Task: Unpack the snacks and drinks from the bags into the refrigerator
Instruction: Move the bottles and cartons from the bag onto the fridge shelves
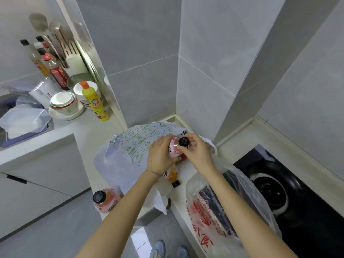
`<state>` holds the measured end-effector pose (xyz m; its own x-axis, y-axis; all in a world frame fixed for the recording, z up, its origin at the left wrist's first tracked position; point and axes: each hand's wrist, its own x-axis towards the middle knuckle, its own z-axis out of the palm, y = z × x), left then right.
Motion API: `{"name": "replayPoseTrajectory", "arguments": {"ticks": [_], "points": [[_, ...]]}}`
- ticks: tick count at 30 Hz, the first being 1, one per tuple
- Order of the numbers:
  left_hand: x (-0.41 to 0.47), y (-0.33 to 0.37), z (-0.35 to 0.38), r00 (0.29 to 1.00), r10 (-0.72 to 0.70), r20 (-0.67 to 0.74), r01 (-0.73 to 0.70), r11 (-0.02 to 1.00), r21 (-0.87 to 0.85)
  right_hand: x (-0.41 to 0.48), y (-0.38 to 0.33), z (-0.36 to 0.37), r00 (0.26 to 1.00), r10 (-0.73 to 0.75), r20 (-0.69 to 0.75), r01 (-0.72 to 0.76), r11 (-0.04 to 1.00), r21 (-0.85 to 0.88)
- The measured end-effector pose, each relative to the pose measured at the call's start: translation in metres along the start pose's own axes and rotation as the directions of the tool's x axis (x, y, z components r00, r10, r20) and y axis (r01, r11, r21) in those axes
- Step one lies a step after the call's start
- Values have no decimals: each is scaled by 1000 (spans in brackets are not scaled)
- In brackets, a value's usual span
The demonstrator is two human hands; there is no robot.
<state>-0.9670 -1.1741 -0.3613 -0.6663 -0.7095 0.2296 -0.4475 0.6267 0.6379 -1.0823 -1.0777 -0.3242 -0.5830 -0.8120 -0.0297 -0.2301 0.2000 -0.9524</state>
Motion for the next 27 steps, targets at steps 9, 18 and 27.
{"name": "replayPoseTrajectory", "arguments": {"ticks": [9, 18, 27], "points": [[-20, 24, -47, 967, -231, 105, 253, 843, -474, -10, 10, -6, 880, 86, 467, -59, 996, -72], [-46, 40, -99, 979, -120, 166, 181, 887, -424, -26, -23, 28, 945, -52, 322, 70, 997, -45], [-116, -21, -178, 970, -235, 54, 235, 872, -428, -44, -74, 60, 931, -64, 360, 45, 997, 61]]}}
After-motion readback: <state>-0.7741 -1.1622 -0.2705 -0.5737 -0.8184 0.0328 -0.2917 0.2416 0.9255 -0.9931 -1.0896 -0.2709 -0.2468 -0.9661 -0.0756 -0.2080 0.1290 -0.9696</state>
